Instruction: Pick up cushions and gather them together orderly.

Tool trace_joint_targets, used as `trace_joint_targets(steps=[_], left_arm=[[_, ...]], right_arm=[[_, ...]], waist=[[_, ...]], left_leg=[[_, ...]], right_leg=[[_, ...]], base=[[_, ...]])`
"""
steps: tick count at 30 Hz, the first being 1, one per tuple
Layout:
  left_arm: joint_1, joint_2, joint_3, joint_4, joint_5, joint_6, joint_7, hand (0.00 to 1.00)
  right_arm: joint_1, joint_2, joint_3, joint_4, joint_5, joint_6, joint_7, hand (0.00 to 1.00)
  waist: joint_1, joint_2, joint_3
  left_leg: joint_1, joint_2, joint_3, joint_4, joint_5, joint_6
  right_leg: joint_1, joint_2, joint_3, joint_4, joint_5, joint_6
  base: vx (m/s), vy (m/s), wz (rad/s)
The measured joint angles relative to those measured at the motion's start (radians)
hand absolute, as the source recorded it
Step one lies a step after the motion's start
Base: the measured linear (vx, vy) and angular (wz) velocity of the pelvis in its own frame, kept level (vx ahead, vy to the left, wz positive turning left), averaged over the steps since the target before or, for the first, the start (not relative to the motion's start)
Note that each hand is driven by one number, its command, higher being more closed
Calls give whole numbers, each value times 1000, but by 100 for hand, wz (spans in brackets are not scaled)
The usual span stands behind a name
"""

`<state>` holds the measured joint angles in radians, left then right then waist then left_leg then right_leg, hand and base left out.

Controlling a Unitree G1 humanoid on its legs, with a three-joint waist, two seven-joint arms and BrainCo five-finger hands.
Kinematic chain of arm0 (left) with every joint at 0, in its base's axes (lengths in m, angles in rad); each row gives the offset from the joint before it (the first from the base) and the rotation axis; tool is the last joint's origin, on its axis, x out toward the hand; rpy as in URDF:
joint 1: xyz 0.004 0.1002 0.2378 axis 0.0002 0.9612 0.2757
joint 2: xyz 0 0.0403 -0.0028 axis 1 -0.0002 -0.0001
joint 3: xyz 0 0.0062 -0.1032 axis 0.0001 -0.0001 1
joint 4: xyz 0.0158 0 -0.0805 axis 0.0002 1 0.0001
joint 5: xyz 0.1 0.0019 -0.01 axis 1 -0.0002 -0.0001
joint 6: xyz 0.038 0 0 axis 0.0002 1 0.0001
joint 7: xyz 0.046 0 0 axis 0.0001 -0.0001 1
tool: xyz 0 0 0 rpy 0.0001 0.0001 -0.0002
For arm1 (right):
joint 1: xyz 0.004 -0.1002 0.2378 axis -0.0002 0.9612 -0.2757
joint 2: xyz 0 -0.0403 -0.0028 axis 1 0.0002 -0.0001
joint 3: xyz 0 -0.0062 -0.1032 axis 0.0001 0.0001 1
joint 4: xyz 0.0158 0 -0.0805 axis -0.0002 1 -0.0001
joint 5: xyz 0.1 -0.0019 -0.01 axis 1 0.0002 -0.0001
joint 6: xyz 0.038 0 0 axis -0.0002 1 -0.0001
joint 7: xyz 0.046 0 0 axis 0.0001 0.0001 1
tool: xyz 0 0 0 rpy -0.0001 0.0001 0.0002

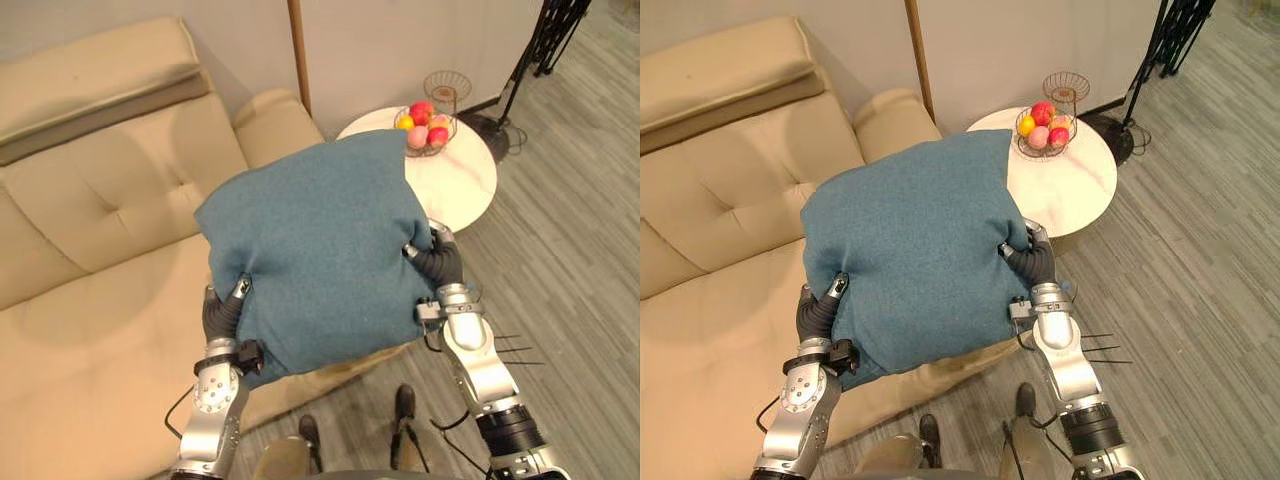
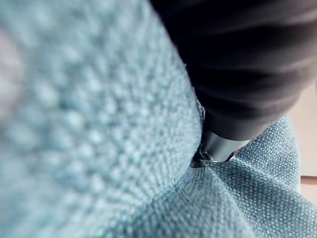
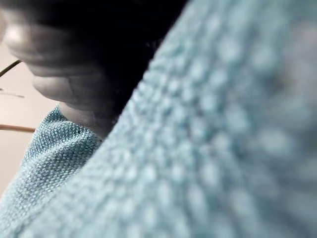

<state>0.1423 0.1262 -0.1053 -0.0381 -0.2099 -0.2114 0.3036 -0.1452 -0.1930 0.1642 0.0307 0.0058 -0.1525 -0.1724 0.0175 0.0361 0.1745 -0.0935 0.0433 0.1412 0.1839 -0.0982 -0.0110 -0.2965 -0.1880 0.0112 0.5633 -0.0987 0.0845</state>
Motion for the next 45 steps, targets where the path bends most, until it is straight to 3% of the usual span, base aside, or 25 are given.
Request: trace_joint_targets(steps=[2, 5, 7, 8, 9, 10, 11, 12, 14, 15, 16, 19, 22, 29, 32, 33, 35, 36, 37, 39, 40, 42, 43, 44, 45], left_arm=[[7, 1, 0, -1, 9, 0, 1, 100], [8, -1, 0, -2, 11, -3, 3, 100], [12, -15, -6, -1, 10, 4, 6, 100], [23, -12, -26, -1, 10, 9, 6, 100], [26, -8, -33, -2, 9, 9, 6, 100], [27, -3, -43, -2, 8, 9, 5, 100], [27, -4, -64, -2, 8, 9, 2, 100], [27, -10, -75, -8, 8, 9, 0, 100], [28, -24, -84, -9, 7, 7, -9, 100], [28, -29, -88, -8, 7, 7, -14, 100], [27, -31, -91, -8, 7, 7, -17, 100], [34, -7, -97, -2, 7, 8, -20, 100], [39, 9, -98, -2, 7, 8, -20, 100], [56, 14, -98, -3, 7, 9, -24, 100], [61, 16, -91, -5, 9, 9, -46, 100], [74, 17, -87, -14, 10, 9, -55, 100], [83, 14, -82, -18, 15, 11, -59, 100], [84, 22, -79, -15, 17, 11, -59, 100], [84, 27, -78, -12, 17, 11, -59, 100], [81, 37, -76, 1, 17, 11, -59, 100], [81, 37, -77, 2, 17, 11, -59, 100], [75, 37, -83, 12, 27, 11, -61, 100], [63, 33, -97, 29, 32, 12, -65, 100], [59, 31, -105, 34, 35, 12, -68, 100], [52, 26, -122, 37, 44, 13, -84, 100]], right_arm=[[-3, 0, 5, 4, -18, -1, -1, 100], [-29, -9, 17, 7, -19, -10, -1, 100], [-61, -21, 22, 79, -19, -18, -1, 100], [-60, -23, 22, 144, -19, -7, -2, 100], [-57, -23, 21, 150, -19, 2, -2, 100], [-53, -26, 15, 150, -19, 4, -2, 100], [-44, -34, -1, 149, -19, 3, -2, 100], [-38, -47, -6, 149, -18, 3, -3, 100], [-30, -59, -11, 142, -19, 4, -5, 100], [-11, -60, -23, 112, -22, 4, -6, 100], [1, -58, -33, 94, -27, 4, -6, 100], [43, -6, -57, 75, -50, 4, -6, 100], [57, 12, -57, 63, -55, 4, -6, 100], [63, 30, -57, 63, -55, 4, -4, 100], [82, 30, -57, 63, -55, 5, -4, 100], [90, 30, -57, 63, -55, 4, -3, 100], [98, 31, -56, 65, -55, 4, 0, 100], [106, 34, -53, 66, -55, 4, 1, 100], [109, 33, -51, 67, -55, 4, 2, 100], [109, 39, -47, 75, -54, 4, 2, 100], [109, 36, -47, 79, -54, 4, 2, 100], [118, 31, -49, 95, -46, 4, 3, 100], [138, 22, -63, 95, -45, 4, 3, 100], [147, 22, -75, 94, -45, 4, 4, 100], [178, 22, -101, 94, -45, 4, 4, 100]], waist=[[29, -6, -7], [63, 14, -21], [60, 44, -17], [55, 43, -18], [51, 40, -22], [51, 36, -22], [41, 34, -23], [24, 34, -24], [7, 39, -29], [-1, 52, -38], [-4, 62, -44], [-2, 15, -69], [4, 8, -82], [19, 0, -99], [19, -19, -92], [12, -34, -91], [15, -42, -85], [14, -37, -79], [13, -30, -74], [-8, -42, -56], [-8, -47, -51], [-32, -67, -50], [-57, -78, -54], [-62, -68, -53], [-62, -39, -59]], left_leg=[[-28, -19, -55, 15, 0, 0], [-146, -12, -125, 38, 39, -19], [-204, 11, -188, -19, 137, -63], [-175, 27, -172, -148, 277, -109], [-158, 27, -166, -215, 328, -141], [-155, 30, -141, -226, 321, -141], [-164, 25, -43, -153, 266, -78], [-161, 30, 28, -48, 193, -61], [-113, 67, 106, 39, 84, -57], [-70, 80, 113, -5, 51, -65], [-51, 81, 106, -54, 37, -61], [-45, 25, 73, -124, 78, -40], [-41, 1, 47, -128, 81, -34], [-106, 9, 13, -21, 53, -17], [-122, -11, -11, 84, -25, -5], [-124, -27, -38, 132, -59, 6], [-123, -32, -64, 174, -93, 29], [-109, -21, -86, 176, -98, 36], [-108, -16, -96, 175, -99, 38], [-72, -10, -114, 150, -106, 39], [-58, -14, -114, 141, -107, 39], [-28, -46, -143, 127, -125, 30], [-17, -67, -184, 145, -150, 20], [-13, -68, -202, 150, -162, 13], [-8, -51, -231, 148, -190, -9]], right_leg=[[49, 30, 53, 5, -74, 5], [79, 47, 37, -167, -97, 23], [102, 74, -51, -284, -66, -12], [119, 80, -111, -312, -38, -41], [118, 75, -130, -324, -28, -51], [117, 67, -152, -336, -22, -52], [115, 46, -184, -362, 10, -52], [115, 27, -207, -387, 42, -51], [116, 12, -236, -416, 79, -40], [117, 18, -255, -435, 98, -25], [117, 23, -263, -446, 107, -18], [140, -9, -286, -505, 162, -5], [171, -24, -293, -514, 163, -3], [159, -38, -325, -473, 140, 5], [150, -90, -358, -308, 28, 15], [147, -104, -347, -222, -7, -10], [74, -117, -256, -41, 6, -50], [-28, -96, -183, 93, -23, -70], [-47, -70, -167, 91, -49, -54], [-81, 36, -134, -82, -55, -35], [-81, 51, -135, -136, -42, -29], [-65, 80, -130, -361, 50, -12], [-42, 75, -108, -372, 124, -48], [-41, 78, -109, -355, 140, -65], [-49, 82, -139, -303, 145, -74]], base=[[-124, -93, 113], [-194, -150, 79], [-318, -208, 119], [-292, -155, 94], [-349, -149, 88], [-188, -79, 69], [-256, -107, 84], [-182, -74, 89], [-186, 26, 60], [-181, 107, 44], [-165, 139, 42], [-150, 146, 42], [-106, 117, 43], [-31, 26, 17], [-3, 45, 36], [60, 41, 55], [108, 65, 34], [138, 30, 22], [162, -23, 26], [153, -38, 27], [174, -47, 23], [256, -94, 59], [281, -143, 93], [376, -217, 98], [310, -191, 58]])
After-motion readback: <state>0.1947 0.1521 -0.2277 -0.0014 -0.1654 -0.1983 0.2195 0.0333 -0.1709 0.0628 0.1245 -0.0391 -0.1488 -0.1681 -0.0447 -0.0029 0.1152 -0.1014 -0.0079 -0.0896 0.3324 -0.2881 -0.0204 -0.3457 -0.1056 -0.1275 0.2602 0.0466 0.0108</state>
